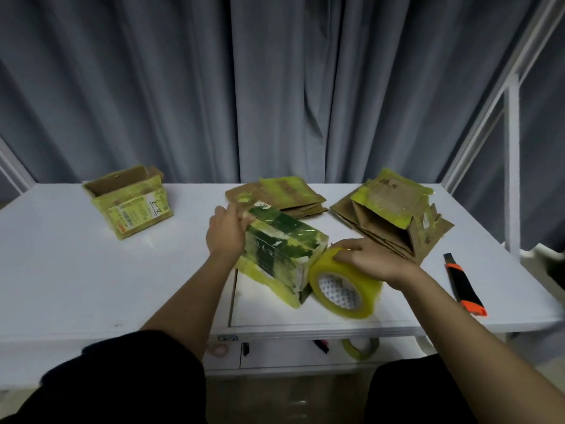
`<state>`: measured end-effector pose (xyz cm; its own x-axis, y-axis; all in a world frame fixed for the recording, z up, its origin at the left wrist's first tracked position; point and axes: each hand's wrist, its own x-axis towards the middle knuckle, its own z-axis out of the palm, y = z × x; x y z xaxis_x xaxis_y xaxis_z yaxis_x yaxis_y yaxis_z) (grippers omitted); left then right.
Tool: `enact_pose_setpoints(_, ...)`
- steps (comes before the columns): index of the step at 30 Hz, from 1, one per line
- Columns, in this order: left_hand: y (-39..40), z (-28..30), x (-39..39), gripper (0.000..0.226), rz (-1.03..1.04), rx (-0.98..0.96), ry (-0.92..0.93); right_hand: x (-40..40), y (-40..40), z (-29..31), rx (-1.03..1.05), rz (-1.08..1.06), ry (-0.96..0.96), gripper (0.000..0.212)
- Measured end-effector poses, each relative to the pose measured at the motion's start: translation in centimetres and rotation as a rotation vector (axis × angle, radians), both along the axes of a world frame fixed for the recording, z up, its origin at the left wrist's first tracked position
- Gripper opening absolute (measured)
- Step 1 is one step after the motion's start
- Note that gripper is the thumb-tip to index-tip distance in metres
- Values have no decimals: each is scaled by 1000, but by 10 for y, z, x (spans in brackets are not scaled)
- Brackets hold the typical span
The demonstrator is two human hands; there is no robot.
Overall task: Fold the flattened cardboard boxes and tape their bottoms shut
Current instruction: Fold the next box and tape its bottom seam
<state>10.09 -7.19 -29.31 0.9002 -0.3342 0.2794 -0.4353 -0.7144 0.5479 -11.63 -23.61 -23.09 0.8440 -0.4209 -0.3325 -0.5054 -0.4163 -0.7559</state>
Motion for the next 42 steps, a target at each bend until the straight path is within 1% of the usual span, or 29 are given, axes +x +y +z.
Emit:
enact_pose_setpoints(1,0,0,6,33,5,-1,55,-2,5,-2,114,-8,-14,20)
enact_pose_setpoints(3,3,-3,14,29,-45,-138,163,-5,13,-13,303,-35,-63,25)
enact_pose_setpoints(5,9,-2,8,23,-156,-318,271,-5,24,-25,466,-80,-143,31)
enact_pose_setpoints(6,12,1,0,25,-243,-366,345,-4,32,-31,528,-106,-191,35)
enact_pose_setpoints(8,20,4,-18,38,-421,-360,497,2,52,-39,617,-178,-278,38)
enact_pose_setpoints(9,23,6,-27,43,-473,-318,506,6,62,-43,648,-210,-314,38)
enact_pose_setpoints(10,27,4,-34,46,-457,-266,469,10,74,-47,676,-236,-342,39)
enact_pose_setpoints(11,32,1,-40,46,-386,-239,407,14,85,-51,688,-250,-364,41)
enact_pose_setpoints(12,40,0,-47,44,-276,-233,343,18,93,-57,690,-264,-376,44)
enact_pose_setpoints(13,47,3,-56,41,-171,-241,338,23,100,-63,703,-272,-385,47)
enact_pose_setpoints(14,55,5,-66,43,-121,-234,381,26,107,-68,733,-282,-399,49)
enact_pose_setpoints(15,62,9,-75,48,-138,-188,456,29,113,-71,775,-290,-419,49)
enact_pose_setpoints(17,71,15,-90,54,-242,-114,654,33,123,-70,875,-280,-466,47)
enact_pose_setpoints(19,77,16,-94,47,-269,-226,770,33,129,-67,948,-247,-475,47)
enact_pose_setpoints(20,79,16,-94,43,-243,-301,809,32,129,-64,936,-213,-456,46)
enact_pose_setpoints(21,80,14,-93,42,-215,-353,854,30,128,-60,829,-153,-422,43)
enact_pose_setpoints(22,82,14,-92,43,-201,-375,893,31,123,-58,595,-85,-391,36)
enact_pose_setpoints(23,84,13,-92,44,-206,-372,912,34,116,-57,275,-52,-387,28)
enact_pose_setpoints(24,86,13,-93,43,-218,-361,917,38,107,-57,-53,-43,-425,23)
enact_pose_setpoints(25,87,13,-92,41,-232,-349,908,45,98,-56,-320,-16,-488,24)
enact_pose_setpoints(26,88,13,-91,41,-237,-343,897,53,91,-56,-491,54,-544,30)
enact_pose_setpoints(27,88,11,-89,42,-239,-333,885,65,86,-57,-587,172,-566,37)
enact_pose_setpoints(29,90,8,-87,46,-234,-343,864,89,80,-57,-650,423,-509,42)
enact_pose_setpoints(31,92,6,-87,59,-252,-367,854,104,78,-57,-651,546,-355,43)
enact_pose_setpoints(33,94,4,-84,72,-239,-394,849,112,72,-59,-625,552,-267,44)
enact_pose_setpoints(37,101,3,-82,86,-214,-427,895,122,71,-60,-650,538,-209,46)
enact_pose_setpoints(38,104,1,-83,81,-201,-417,889,123,72,-61,-669,548,-191,46)
enact_pose_setpoints(41,109,-7,-83,54,-122,-348,815,122,75,-71,-769,604,-151,47)
enact_pose_setpoints(42,110,-8,-82,49,-99,-333,787,123,75,-73,-801,611,-151,47)
